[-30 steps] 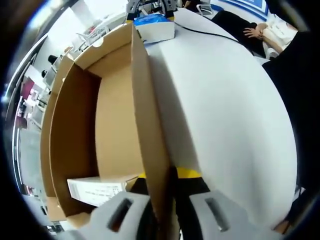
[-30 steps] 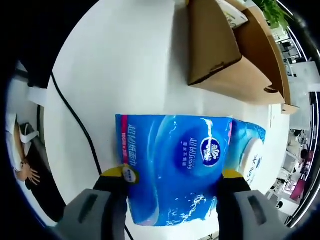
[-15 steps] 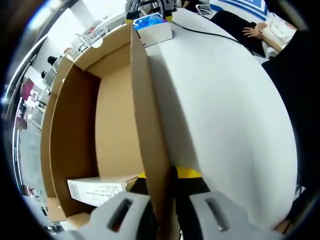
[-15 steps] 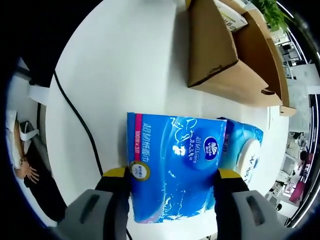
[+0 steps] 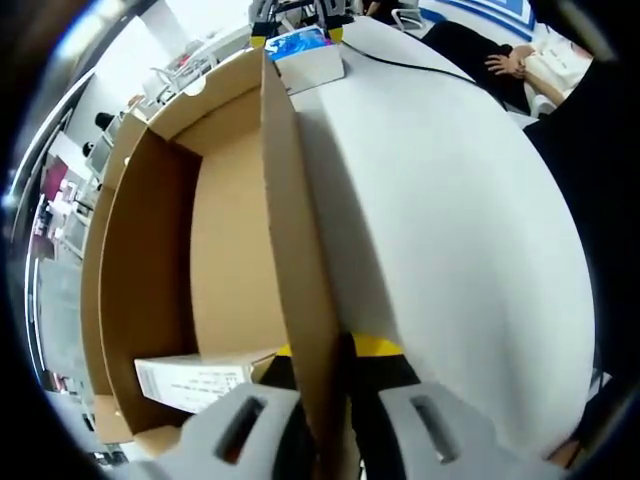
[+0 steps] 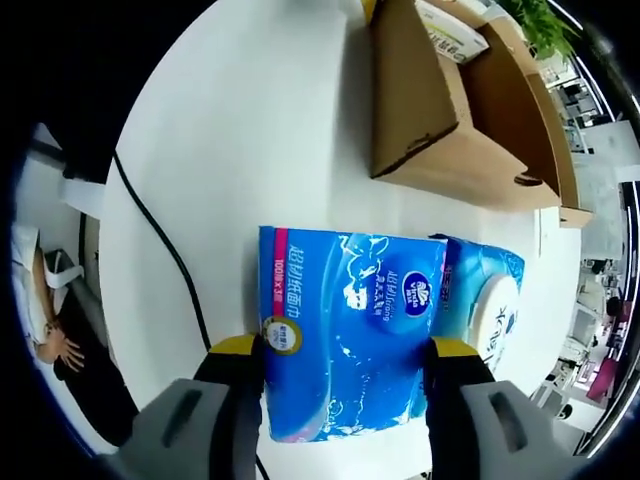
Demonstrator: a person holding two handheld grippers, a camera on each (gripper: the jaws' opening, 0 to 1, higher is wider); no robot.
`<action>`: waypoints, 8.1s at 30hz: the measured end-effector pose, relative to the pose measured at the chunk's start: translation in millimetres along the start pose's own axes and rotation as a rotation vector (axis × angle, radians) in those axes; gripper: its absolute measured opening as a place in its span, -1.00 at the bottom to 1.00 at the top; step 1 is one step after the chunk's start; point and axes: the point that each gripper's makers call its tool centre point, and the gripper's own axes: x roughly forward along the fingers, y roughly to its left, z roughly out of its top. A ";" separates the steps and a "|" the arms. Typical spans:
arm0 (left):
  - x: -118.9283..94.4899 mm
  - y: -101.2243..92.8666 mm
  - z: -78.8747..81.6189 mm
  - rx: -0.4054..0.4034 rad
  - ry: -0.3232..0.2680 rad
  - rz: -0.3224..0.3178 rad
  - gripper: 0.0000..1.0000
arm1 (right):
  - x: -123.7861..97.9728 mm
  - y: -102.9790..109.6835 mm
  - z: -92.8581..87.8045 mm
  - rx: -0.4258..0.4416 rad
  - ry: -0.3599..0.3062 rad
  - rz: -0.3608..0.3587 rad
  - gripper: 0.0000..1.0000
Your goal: Operate the shoe box by opening the lid, removing the specified soft item, and placing it in the target area until the item is outside and the box remains undamaged.
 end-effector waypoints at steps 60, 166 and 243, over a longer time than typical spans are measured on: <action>-0.1 0.2 0.4 0.004 0.001 0.002 -0.89 | 2.3 -4.1 -3.3 0.071 0.031 0.010 0.31; 1.7 6.8 1.6 0.022 -0.009 -0.007 -0.89 | -63.0 -149.7 285.0 -0.707 -0.245 -0.165 0.16; 0.1 5.4 2.5 0.027 -0.006 -0.003 -0.88 | 17.1 -152.4 242.5 -0.243 -0.153 0.021 -0.54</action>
